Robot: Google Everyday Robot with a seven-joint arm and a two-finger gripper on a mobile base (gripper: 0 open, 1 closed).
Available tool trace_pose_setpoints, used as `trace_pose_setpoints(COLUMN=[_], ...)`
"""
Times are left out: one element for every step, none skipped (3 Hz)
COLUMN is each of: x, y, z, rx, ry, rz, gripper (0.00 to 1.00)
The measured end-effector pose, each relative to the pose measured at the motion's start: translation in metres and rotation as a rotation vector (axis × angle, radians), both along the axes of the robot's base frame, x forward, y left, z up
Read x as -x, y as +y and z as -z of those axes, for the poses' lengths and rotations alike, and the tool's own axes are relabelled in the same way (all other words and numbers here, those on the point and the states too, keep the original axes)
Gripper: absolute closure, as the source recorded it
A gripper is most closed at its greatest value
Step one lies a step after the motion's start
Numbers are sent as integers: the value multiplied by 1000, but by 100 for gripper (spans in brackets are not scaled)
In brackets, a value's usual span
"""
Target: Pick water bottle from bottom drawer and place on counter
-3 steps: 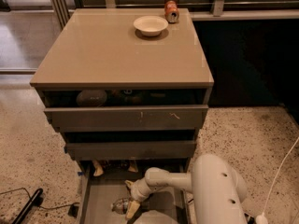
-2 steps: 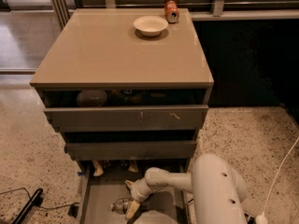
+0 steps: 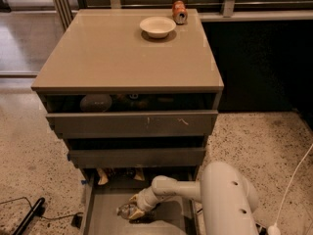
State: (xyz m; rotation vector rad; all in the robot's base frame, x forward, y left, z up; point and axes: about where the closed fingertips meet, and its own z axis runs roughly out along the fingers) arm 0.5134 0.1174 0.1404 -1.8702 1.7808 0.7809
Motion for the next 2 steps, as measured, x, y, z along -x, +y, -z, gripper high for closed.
trace_pose_setpoints(x=[0, 0], y=[0, 0], z=[0, 0], rx=[0, 0], ry=[0, 0], rz=[0, 0], gripper=[77, 100])
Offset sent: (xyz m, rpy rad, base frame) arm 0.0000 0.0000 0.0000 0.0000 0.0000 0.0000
